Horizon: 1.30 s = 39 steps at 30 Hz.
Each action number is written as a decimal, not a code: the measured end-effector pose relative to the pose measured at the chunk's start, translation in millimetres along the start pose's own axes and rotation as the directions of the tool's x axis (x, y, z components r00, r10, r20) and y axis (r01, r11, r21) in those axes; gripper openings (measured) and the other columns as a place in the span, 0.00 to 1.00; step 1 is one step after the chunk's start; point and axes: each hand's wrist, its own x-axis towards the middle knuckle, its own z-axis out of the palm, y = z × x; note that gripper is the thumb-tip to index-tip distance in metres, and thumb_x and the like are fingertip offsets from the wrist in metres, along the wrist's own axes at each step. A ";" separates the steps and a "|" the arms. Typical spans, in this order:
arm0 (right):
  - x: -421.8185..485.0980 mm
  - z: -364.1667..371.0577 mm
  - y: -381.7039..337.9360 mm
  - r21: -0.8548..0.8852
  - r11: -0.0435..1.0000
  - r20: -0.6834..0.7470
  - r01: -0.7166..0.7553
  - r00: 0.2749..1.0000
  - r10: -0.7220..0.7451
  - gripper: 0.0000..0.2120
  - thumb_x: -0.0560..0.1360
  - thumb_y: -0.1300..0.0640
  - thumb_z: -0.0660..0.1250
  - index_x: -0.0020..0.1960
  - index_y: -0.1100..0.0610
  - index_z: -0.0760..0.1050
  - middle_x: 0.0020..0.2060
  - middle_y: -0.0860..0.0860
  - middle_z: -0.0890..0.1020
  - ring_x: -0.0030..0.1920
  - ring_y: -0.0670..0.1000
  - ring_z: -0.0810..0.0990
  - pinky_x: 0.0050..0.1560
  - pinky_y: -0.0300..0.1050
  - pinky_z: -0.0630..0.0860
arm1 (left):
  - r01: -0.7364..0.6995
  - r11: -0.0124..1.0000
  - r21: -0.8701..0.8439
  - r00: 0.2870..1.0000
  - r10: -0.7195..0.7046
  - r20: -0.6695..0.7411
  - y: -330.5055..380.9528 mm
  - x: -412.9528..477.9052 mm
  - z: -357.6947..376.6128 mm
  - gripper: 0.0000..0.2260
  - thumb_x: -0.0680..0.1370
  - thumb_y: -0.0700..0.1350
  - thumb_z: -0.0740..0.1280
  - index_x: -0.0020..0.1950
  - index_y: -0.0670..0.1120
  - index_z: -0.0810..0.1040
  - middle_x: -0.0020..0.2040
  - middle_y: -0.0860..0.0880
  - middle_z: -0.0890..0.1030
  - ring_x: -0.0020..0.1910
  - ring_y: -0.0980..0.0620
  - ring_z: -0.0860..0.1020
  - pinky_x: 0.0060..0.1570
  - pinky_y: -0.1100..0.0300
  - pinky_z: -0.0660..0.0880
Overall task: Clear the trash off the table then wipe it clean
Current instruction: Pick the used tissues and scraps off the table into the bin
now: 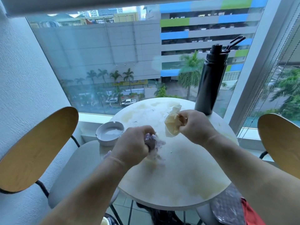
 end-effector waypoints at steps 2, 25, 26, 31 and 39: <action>-1.9 -5.3 -2.4 0.065 0.998 -0.038 -0.010 0.999 0.013 0.07 0.74 0.64 0.71 0.45 0.52 0.84 0.35 0.44 0.83 0.38 0.47 0.79 0.42 0.36 0.76 | -0.009 0.995 -0.097 0.995 -0.001 -0.103 1.3 6.7 -3.1 0.08 0.70 0.38 0.71 0.44 0.50 0.83 0.36 0.51 0.84 0.33 0.54 0.77 0.36 0.65 0.75; -24.3 35.8 -129.1 0.572 0.820 -0.136 0.011 0.987 0.082 0.03 0.68 0.59 0.78 0.41 0.52 0.86 0.31 0.44 0.85 0.31 0.41 0.77 0.33 0.33 0.70 | 0.101 0.700 -0.707 0.764 -0.509 -0.395 -56.5 -68.7 -116.7 0.09 0.69 0.29 0.76 0.47 0.39 0.85 0.44 0.37 0.87 0.40 0.40 0.85 0.51 0.36 0.84; -29.9 42.4 -143.4 0.588 0.809 -0.122 0.015 0.990 0.070 0.03 0.68 0.59 0.78 0.40 0.52 0.86 0.31 0.43 0.85 0.30 0.40 0.77 0.33 0.32 0.70 | 0.105 0.691 -0.715 0.750 -0.528 -0.399 -65.3 -78.7 -123.6 0.09 0.70 0.29 0.75 0.48 0.39 0.85 0.45 0.36 0.87 0.42 0.37 0.86 0.51 0.36 0.84; -63.5 88.7 -208.7 0.640 0.768 0.028 -0.007 1.000 -0.014 0.05 0.68 0.60 0.79 0.42 0.53 0.86 0.35 0.47 0.87 0.35 0.45 0.81 0.35 0.40 0.77 | 0.139 0.654 -0.744 0.686 -0.605 -0.404 -106.6 -134.7 -150.7 0.10 0.72 0.29 0.74 0.46 0.43 0.86 0.44 0.40 0.88 0.43 0.40 0.87 0.48 0.42 0.86; -114.9 186.2 -256.8 0.557 0.830 0.079 -0.013 0.996 -0.037 0.06 0.69 0.59 0.75 0.45 0.51 0.81 0.34 0.48 0.85 0.33 0.47 0.79 0.36 0.43 0.76 | 0.270 0.540 -0.797 0.621 -0.730 -0.284 -179.6 -214.7 -155.9 0.11 0.67 0.37 0.71 0.46 0.44 0.88 0.38 0.45 0.86 0.40 0.46 0.84 0.50 0.45 0.85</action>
